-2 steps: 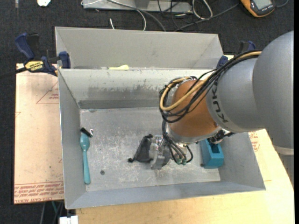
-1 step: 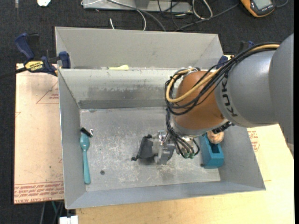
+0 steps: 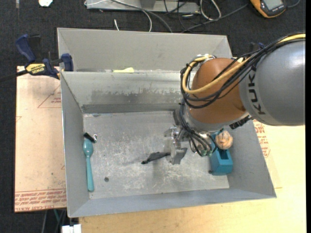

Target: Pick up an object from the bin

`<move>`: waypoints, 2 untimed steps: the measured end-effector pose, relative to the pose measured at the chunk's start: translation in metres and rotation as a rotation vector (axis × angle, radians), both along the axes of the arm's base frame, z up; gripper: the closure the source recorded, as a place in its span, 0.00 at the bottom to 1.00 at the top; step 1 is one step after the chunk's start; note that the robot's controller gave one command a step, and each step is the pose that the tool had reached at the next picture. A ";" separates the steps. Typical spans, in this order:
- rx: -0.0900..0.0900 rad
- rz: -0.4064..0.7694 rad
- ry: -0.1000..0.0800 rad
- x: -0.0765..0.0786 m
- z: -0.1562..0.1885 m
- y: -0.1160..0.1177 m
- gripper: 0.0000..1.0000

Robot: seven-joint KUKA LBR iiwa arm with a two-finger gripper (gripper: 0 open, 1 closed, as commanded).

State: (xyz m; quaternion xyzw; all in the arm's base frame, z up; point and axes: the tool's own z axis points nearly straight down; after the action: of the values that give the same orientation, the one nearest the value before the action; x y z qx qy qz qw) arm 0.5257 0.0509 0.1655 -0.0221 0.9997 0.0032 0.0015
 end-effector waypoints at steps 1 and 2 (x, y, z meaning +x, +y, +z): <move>0.002 -0.052 -0.012 -0.005 -0.018 -0.051 1.00; 0.001 -0.052 0.000 -0.002 0.023 -0.046 1.00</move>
Offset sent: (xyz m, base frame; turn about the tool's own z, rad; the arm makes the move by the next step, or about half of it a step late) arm 0.0242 0.0374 0.2780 0.0095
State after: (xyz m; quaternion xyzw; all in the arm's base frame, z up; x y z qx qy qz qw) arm 0.5237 0.0048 0.1889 0.0042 1.0000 0.0036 0.0016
